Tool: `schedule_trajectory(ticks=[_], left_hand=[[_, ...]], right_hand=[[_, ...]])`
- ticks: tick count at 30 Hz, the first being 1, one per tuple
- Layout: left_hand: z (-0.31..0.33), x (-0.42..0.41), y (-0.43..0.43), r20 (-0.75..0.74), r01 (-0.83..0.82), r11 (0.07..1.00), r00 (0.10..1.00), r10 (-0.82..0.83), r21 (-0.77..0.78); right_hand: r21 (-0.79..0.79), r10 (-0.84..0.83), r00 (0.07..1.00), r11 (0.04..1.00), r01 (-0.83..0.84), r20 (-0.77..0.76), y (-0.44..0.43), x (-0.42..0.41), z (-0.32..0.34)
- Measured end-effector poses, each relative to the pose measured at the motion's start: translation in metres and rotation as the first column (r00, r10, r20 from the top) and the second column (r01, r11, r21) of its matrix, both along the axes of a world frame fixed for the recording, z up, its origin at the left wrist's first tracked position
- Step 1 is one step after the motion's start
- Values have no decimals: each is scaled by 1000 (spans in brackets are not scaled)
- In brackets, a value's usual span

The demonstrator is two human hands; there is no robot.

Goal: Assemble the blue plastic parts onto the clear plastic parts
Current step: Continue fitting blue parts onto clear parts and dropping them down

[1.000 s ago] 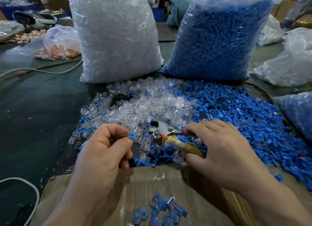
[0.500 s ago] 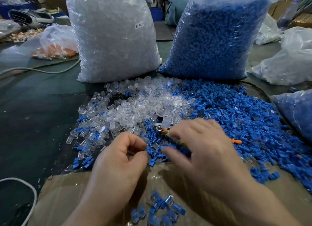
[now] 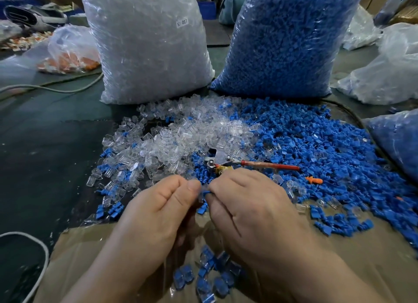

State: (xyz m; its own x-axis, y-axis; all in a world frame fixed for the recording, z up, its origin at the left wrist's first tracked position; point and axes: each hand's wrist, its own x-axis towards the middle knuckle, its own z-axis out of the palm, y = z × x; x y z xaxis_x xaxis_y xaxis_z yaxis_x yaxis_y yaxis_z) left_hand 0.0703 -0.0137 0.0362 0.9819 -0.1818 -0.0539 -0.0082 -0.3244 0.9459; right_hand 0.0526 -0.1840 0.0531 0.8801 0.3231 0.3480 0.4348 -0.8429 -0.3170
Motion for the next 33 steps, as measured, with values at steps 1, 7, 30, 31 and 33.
schedule_trajectory(ticks=[1, 7, 30, 31, 33], left_hand=[[0, 1, 2, 26, 13, 999, 1000, -12, -29], [6, 0, 17, 181, 304, 953, 937, -298, -6], [-18, 15, 10, 264, -81, 600, 938, -223, 796], [-17, 15, 8, 260, -73, 617, 941, -219, 784], [-16, 15, 7, 256, -67, 637, 944, -209, 768]], right_hand=[[60, -16, 998, 998, 20, -68, 2, -1, 0], [659, 398, 550, 614, 435, -734, 0, -3, 16], [-268, -100, 971, 963, 39, -217, 7, 15, -23], [-271, -93, 973, 962, 34, -210, 6, 16, -25], [-267, -89, 975, 963, 33, -202, 5, 18, -27]])
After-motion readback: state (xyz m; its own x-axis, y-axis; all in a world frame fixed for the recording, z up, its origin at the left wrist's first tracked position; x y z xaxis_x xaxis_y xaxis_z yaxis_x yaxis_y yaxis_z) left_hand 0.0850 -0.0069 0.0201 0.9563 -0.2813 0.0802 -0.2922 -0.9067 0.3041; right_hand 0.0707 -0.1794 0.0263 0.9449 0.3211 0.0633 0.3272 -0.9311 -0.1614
